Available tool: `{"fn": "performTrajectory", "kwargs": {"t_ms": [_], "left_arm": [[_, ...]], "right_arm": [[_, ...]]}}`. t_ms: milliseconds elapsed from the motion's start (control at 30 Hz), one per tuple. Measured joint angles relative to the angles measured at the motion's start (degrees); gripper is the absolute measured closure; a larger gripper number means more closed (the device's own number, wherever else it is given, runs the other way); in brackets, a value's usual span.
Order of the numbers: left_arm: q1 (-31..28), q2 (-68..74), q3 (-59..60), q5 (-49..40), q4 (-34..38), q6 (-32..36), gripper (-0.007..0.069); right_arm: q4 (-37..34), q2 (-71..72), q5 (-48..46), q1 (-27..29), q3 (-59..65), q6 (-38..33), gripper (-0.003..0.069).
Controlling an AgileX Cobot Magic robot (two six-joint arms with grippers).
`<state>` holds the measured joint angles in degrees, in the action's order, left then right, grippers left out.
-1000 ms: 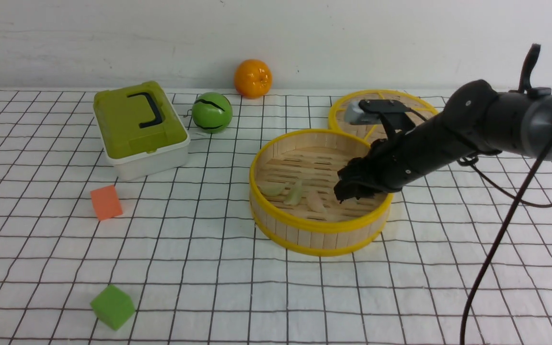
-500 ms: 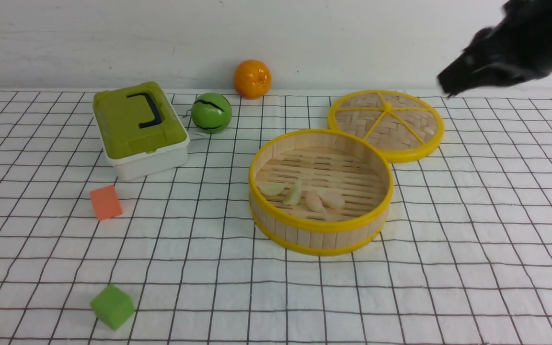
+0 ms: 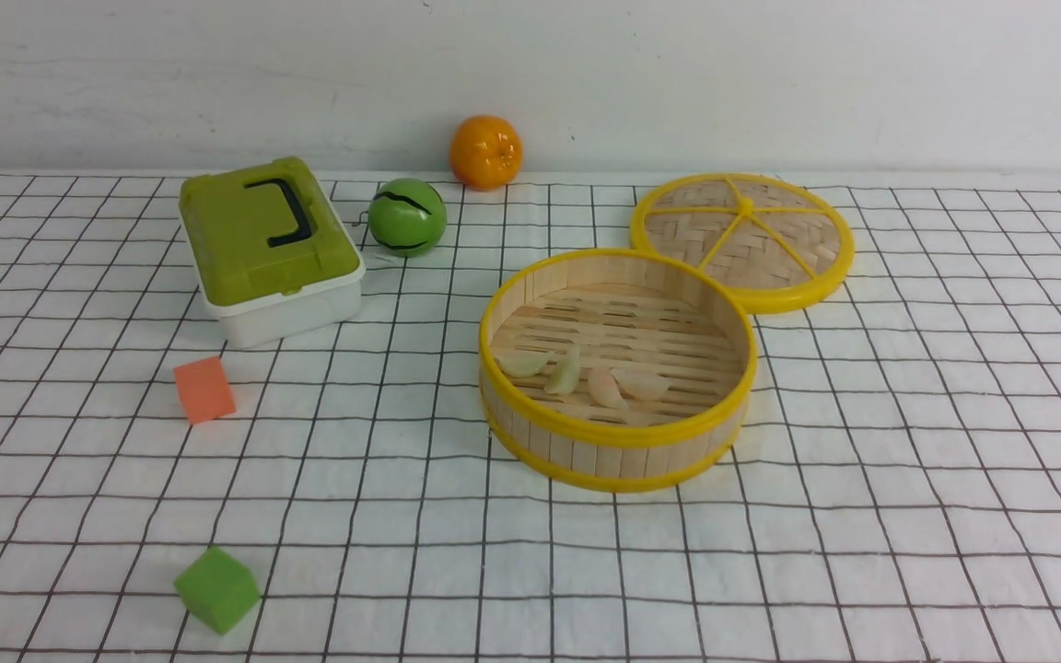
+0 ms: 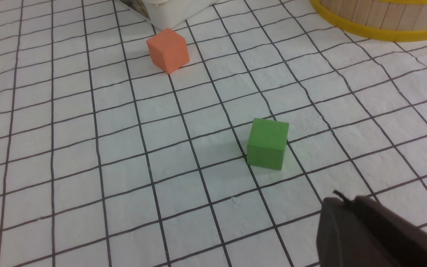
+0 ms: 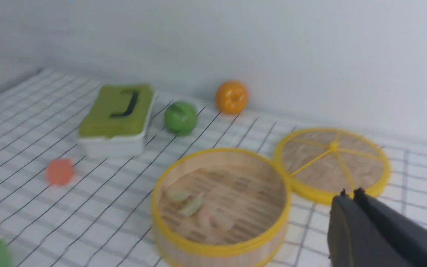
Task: Put the dumplings into the steamer on the table with the white tablecloth.
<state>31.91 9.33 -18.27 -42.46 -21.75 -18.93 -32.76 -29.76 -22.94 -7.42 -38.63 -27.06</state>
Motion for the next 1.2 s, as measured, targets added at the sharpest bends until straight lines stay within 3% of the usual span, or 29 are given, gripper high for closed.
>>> {"fn": "performTrajectory", "kwargs": {"t_ms": [133,333,600,767,833,900,933,1000,1033,1100,1200], "left_arm": [[0.00,0.00,0.00,0.00,0.00,0.00,0.0588],[0.00,0.00,0.00,-0.10,0.00,0.00,0.0585],[0.04,0.00,0.00,-0.09,0.13,0.00,0.0573],[0.04,0.00,0.06,-0.19,0.18,0.00,0.0570],[0.04,0.00,0.06,-0.18,0.18,0.00,0.0569],[0.04,0.00,0.06,-0.18,0.18,0.00,0.0569],[0.04,0.00,0.06,-0.20,0.18,0.00,0.0569],[0.04,0.00,0.06,-0.20,0.18,0.00,0.0569],[0.04,0.00,0.06,-0.20,0.18,0.00,0.0568],[0.04,0.00,0.06,-0.20,0.18,0.00,0.0566],[0.04,0.00,0.10,-0.35,0.18,-0.03,0.0567]], "right_arm": [[-0.05,14.27,17.20,0.00,19.57,-5.30,0.0671],[-3.97,29.22,26.74,0.00,38.05,-7.59,0.0671],[-12.13,27.96,29.12,0.54,40.20,-14.22,0.0665],[-12.15,28.12,29.30,0.94,40.20,-16.26,0.0662],[-9.01,28.19,29.79,2.11,40.20,-15.64,0.0659],[-3.97,28.23,30.07,3.49,40.20,-12.92,0.0657],[5.30,28.23,29.74,5.54,40.20,-6.66,0.0652],[11.19,28.23,29.37,6.78,40.20,-1.26,0.0651],[19.12,28.48,28.12,8.61,40.20,8.59,0.0649],[28.04,29.42,24.05,10.81,40.20,20.71,0.0646],[33.59,30.30,15.11,11.50,40.20,31.08,0.0645]]}}
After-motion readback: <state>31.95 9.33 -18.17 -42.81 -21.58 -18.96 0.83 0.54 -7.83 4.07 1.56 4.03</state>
